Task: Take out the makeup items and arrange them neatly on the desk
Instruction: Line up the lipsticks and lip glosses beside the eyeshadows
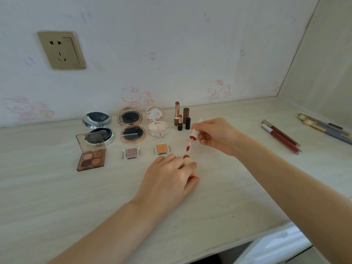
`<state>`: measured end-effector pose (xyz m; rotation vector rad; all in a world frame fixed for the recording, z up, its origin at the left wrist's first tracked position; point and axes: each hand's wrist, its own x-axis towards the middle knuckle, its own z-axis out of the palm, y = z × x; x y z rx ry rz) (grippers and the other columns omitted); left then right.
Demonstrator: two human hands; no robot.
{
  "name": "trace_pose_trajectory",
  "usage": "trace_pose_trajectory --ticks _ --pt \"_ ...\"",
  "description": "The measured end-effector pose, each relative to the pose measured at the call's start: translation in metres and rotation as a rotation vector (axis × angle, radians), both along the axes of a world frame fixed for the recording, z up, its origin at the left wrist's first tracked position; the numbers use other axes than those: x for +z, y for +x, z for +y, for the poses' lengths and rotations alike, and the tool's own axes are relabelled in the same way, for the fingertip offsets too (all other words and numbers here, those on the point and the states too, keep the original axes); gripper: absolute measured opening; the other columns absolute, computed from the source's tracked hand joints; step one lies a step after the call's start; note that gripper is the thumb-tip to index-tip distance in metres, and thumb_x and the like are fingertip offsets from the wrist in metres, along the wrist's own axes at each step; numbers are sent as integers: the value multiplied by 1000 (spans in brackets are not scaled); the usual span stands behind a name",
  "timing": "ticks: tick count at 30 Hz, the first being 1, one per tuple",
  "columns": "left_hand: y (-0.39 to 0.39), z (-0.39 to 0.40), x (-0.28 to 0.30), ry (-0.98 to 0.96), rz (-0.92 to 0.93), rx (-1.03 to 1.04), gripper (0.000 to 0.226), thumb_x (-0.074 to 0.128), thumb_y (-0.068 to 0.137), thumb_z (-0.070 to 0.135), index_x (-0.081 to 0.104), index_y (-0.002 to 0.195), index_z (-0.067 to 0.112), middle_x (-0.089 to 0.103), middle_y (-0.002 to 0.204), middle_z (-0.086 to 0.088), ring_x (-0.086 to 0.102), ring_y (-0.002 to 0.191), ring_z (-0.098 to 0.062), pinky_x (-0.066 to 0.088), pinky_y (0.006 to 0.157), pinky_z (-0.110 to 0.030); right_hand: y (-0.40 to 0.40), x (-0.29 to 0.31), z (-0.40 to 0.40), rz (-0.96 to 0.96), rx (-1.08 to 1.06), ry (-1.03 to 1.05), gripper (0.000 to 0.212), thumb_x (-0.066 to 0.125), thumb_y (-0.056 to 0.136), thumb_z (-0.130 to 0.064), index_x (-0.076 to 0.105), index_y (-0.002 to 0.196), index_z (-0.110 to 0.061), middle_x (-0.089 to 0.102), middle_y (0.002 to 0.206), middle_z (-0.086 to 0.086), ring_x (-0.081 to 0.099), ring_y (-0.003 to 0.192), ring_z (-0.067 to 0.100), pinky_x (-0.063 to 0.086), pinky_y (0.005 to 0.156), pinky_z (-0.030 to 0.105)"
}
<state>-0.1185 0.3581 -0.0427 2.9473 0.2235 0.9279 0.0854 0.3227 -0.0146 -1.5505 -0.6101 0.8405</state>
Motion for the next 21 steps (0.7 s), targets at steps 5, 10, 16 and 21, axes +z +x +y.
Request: trace_pose_trajectory --ticks 5,10,16,21 --pt "0 -1 0 51 -17 -21 22 80 76 25 75 93 12 62 71 2 58 65 -20 52 60 -26 -3 0 2 -64 6 -29 18 64 89 -13 67 78 1 65 73 14 48 54 12 45 50 21" --pt "0 -1 0 120 -17 -35 21 78 78 24 74 92 10 61 71 0 58 65 -21 51 58 -28 -2 0 7 -125 8 -82 22 65 88 -14 67 89 8 58 79 17 48 57 14 45 54 23" --pt "1 0 -2 161 -11 -32 22 74 81 26 73 95 10 60 69 -1 58 67 -22 50 57 -30 -5 3 8 -125 80 -125 19 68 87 -15 67 90 4 60 72 12 47 53 11 44 51 21" --pt "1 0 -2 187 -9 -44 24 75 80 27 73 97 10 59 70 0 58 68 -21 50 55 -30 -6 3 7 -95 115 -136 19 69 86 -15 68 88 4 61 70 10 48 56 13 45 51 21"
